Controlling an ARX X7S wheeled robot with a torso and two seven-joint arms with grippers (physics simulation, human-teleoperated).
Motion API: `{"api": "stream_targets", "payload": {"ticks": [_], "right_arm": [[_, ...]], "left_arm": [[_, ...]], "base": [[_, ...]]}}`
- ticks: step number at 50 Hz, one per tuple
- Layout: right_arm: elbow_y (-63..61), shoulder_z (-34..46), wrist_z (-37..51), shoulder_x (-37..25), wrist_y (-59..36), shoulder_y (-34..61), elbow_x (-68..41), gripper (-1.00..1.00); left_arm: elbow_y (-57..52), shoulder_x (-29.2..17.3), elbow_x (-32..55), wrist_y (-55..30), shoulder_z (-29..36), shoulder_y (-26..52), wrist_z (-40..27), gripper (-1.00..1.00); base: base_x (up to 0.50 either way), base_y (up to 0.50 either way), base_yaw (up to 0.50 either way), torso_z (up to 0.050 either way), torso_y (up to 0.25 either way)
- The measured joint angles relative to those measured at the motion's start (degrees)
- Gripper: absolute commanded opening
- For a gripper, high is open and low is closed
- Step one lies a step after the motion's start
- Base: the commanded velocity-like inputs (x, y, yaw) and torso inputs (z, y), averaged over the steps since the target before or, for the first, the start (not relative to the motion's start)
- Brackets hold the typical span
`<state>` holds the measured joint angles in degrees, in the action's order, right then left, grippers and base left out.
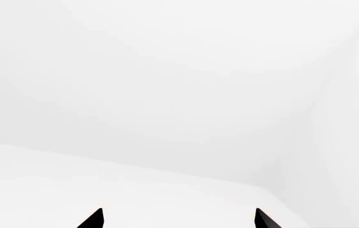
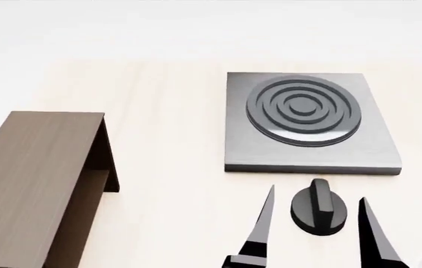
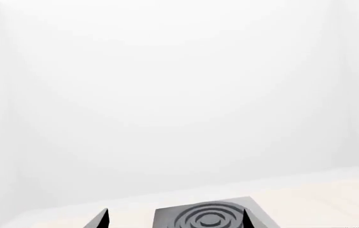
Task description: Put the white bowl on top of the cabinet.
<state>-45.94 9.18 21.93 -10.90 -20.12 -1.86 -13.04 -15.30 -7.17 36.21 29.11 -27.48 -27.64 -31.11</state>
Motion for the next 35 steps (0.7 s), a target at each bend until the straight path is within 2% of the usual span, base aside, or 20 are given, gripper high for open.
{"api": "stream_targets", "payload": {"ticks": [7,14,35], "right_arm": [[-0.06,0.23,0.53,-0.28,-0.17,0.10,-0.10,1.00],[-0.10,0.78,1.08,-0.81,-0.03,0.16,0.16,1.00],[0.06,1.21,2.67,-2.00,0.77,0.42,-1.51,1.00]], "left_arm": [[0.14,-0.17,0.08,0.15,0.16,-0.03,-0.12,1.00],[0.24,-0.31,0.13,0.30,0.30,-0.11,-0.26,1.00],[0.39,-0.69,0.23,0.67,0.86,-0.20,-0.62,1.00]], "base": [[0.00,0.00,0.00,0.000,0.000],[0.42,0.00,0.00,0.000,0.000],[0.01,0.00,0.00,0.000,0.000]]}}
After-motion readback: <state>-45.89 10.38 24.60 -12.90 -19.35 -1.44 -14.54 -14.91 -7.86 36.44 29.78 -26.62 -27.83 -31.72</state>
